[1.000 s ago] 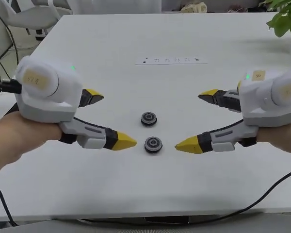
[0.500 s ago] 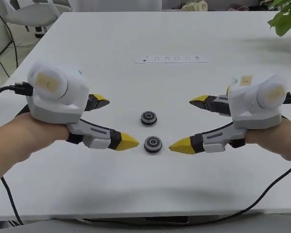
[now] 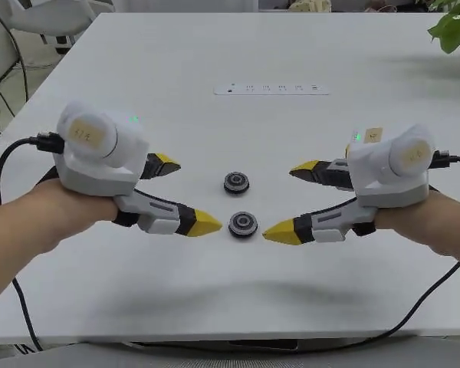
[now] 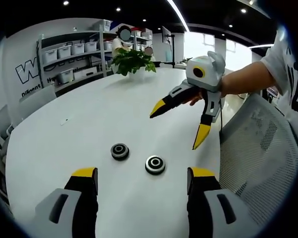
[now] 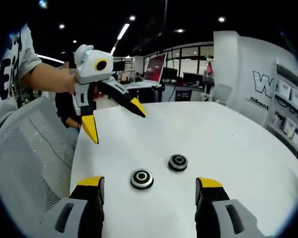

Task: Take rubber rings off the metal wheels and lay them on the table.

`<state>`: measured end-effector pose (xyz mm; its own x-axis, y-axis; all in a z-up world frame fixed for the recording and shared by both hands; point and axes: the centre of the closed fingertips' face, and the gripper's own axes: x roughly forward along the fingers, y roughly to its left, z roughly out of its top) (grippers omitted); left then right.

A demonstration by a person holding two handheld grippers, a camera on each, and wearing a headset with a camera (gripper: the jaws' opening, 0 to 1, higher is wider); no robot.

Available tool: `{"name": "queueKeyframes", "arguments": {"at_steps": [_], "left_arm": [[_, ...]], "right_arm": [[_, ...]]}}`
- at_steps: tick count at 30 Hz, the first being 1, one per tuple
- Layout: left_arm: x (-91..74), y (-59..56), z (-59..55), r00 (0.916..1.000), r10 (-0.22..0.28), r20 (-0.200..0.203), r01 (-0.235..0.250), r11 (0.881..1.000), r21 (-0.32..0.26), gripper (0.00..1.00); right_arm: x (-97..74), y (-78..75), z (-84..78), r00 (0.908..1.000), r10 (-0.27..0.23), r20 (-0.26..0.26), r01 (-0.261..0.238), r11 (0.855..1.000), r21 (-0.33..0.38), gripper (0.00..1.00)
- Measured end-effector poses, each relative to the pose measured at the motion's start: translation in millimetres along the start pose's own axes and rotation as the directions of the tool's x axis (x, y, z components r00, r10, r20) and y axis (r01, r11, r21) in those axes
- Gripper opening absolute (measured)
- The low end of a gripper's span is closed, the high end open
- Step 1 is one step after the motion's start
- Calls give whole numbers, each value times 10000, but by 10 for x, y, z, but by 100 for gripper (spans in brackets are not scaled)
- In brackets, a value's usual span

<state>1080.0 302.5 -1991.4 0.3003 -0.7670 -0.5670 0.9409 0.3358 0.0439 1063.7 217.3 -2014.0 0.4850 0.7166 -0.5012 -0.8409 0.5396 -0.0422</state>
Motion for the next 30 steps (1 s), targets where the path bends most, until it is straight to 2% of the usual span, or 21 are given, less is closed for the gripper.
{"name": "queueKeyframes", "arguments": {"at_steps": [13,22,30], "left_arm": [[162,15,-116,9993,-260,-257,260,9997,3,62],[295,22,-210,9976,-448,-522,451,9990,55,58],[379,18,-238,9966,-624,-537,614,9979,-208,54]], "right_arm": [[123,-26,-108,9995,142,-282,-140,9999,60,62],[235,-17,-231,9971,327,-694,-328,9995,-5,58],[327,-2,-261,9956,541,-772,-533,9985,122,52]]}}
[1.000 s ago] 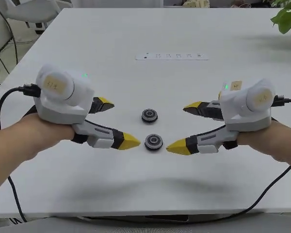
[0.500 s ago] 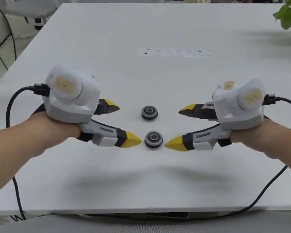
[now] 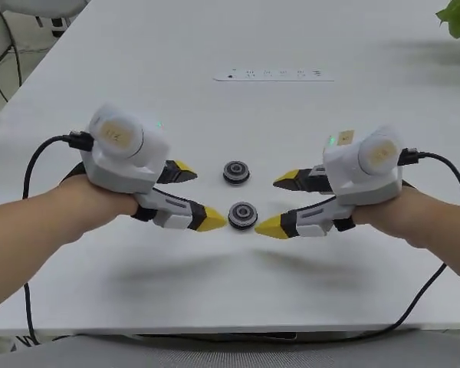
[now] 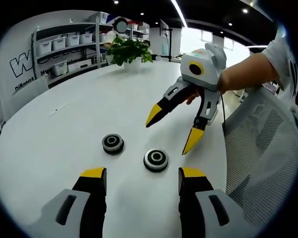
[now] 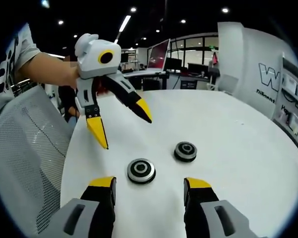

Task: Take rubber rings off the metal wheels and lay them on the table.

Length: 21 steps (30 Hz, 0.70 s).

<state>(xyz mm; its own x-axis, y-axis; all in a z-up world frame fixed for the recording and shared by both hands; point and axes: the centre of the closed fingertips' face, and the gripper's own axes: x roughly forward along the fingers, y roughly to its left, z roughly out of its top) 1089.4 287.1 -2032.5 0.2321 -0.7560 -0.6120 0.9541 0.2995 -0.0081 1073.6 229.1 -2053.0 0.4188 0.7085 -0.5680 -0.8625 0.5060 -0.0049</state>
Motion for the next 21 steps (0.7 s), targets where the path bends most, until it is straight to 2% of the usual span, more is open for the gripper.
{"name": "queueKeyframes", "arguments": {"at_steps": [8,21], "left_arm": [[91,-58,-8,9996,-275,-105,275,9996,-8,49],[229,-149,-2,9978,-625,-227,623,9980,-67,40]], "right_arm": [[96,14,-28,9997,226,-95,-226,9997,-33,49],[160,42,-71,9989,427,-217,-428,9991,-18,44]]}}
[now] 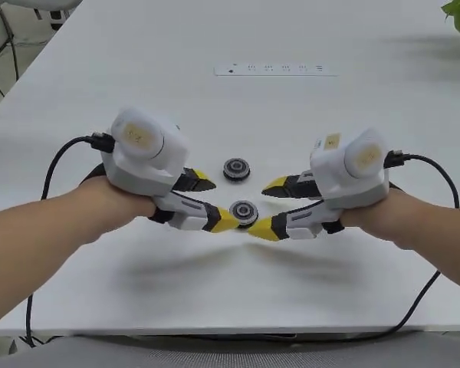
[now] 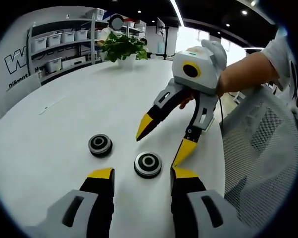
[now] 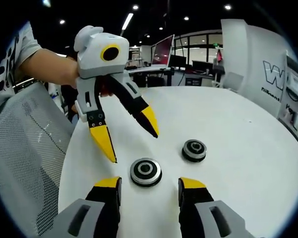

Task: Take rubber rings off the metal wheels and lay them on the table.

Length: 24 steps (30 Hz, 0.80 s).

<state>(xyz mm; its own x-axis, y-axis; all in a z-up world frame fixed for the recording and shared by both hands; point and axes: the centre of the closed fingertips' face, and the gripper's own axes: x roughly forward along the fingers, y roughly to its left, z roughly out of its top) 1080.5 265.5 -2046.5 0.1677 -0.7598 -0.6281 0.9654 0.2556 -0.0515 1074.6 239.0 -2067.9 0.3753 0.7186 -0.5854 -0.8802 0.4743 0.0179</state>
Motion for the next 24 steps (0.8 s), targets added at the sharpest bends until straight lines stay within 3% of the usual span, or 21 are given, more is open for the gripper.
{"name": "queueKeyframes", "arguments": {"at_steps": [12,24], "left_arm": [[99,-52,19,9998,-180,-73,180,9998,98,31],[193,-104,32,9993,-269,-242,283,9979,588,20]], "right_arm": [[13,27,-29,9999,124,-109,-126,9998,-137,42],[18,30,-55,9997,164,-155,-167,9997,-150,41]]}}
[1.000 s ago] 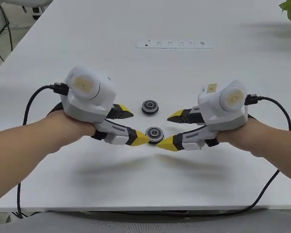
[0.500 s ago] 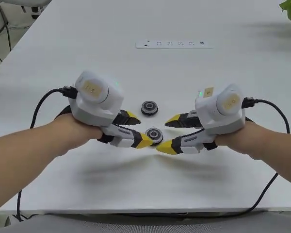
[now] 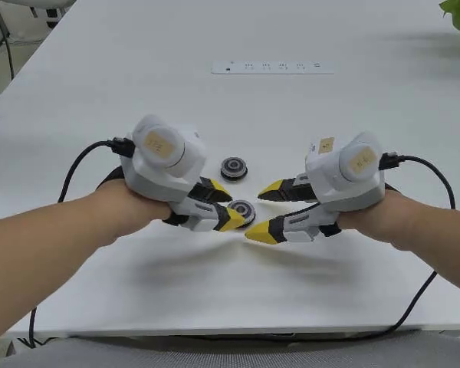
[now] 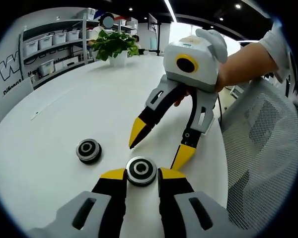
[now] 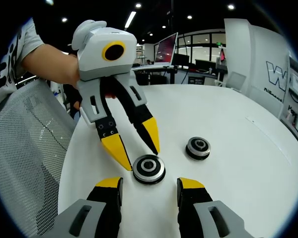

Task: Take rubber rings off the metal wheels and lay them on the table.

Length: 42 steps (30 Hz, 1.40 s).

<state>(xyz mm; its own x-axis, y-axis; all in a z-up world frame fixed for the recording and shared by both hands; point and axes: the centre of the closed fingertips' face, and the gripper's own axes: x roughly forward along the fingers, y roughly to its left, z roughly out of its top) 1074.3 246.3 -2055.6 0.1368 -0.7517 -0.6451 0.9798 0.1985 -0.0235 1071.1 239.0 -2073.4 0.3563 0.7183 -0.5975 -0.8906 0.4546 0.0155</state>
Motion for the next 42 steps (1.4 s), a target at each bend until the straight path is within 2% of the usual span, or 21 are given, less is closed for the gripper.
{"name": "queueKeyframes", "arguments": {"at_steps": [5,9,30,38,42], "left_arm": [[32,-4,-17,10000,-1,-90,2,9998,177,16],[43,7,-12,9997,157,-170,-145,9979,636,11],[46,21,8,9990,417,142,-425,9973,596,7],[54,35,2,9989,433,168,-442,9973,592,7],[53,25,3,9989,429,173,-439,9973,596,7]], "right_arm": [[-4,12,3,10000,14,-17,-14,10000,-31,41],[-8,18,2,10000,14,-24,-14,10000,-33,41],[45,37,64,9998,25,205,-30,9997,228,38],[89,11,83,9995,-58,319,39,9983,583,35],[119,-9,108,9987,-140,497,91,9952,979,34]]}}
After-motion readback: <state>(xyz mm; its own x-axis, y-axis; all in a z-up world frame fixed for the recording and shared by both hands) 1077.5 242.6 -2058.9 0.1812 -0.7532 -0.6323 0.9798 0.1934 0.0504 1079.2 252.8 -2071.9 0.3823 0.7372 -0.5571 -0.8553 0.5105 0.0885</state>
